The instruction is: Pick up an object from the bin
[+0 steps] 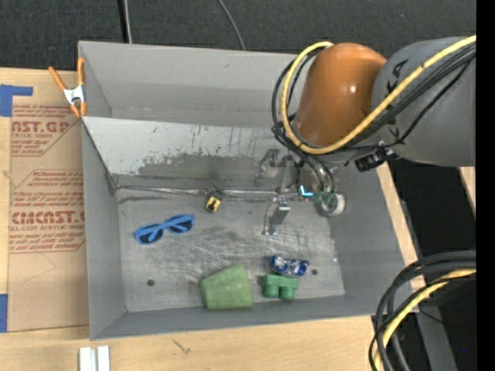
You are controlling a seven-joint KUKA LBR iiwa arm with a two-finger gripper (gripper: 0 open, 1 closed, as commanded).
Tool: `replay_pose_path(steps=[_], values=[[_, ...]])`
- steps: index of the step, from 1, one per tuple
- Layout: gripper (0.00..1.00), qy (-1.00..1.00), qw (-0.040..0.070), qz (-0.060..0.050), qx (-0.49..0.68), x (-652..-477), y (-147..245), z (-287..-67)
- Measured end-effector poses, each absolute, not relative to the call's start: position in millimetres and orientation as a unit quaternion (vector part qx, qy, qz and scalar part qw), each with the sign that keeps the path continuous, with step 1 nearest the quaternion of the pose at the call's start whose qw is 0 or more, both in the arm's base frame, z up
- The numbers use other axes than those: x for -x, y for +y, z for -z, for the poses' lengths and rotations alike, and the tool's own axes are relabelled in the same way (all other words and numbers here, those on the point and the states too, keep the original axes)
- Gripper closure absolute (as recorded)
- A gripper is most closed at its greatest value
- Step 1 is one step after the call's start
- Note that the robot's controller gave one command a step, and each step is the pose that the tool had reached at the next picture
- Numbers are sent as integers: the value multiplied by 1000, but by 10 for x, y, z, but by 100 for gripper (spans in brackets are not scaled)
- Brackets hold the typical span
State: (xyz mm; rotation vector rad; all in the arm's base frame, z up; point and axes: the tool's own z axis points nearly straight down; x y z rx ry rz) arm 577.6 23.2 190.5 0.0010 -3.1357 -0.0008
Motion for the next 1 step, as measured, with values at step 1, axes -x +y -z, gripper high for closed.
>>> replay_pose_path(steps=[1], values=[[0, -994, -4, 1, -109, -5471, 1965, -727]])
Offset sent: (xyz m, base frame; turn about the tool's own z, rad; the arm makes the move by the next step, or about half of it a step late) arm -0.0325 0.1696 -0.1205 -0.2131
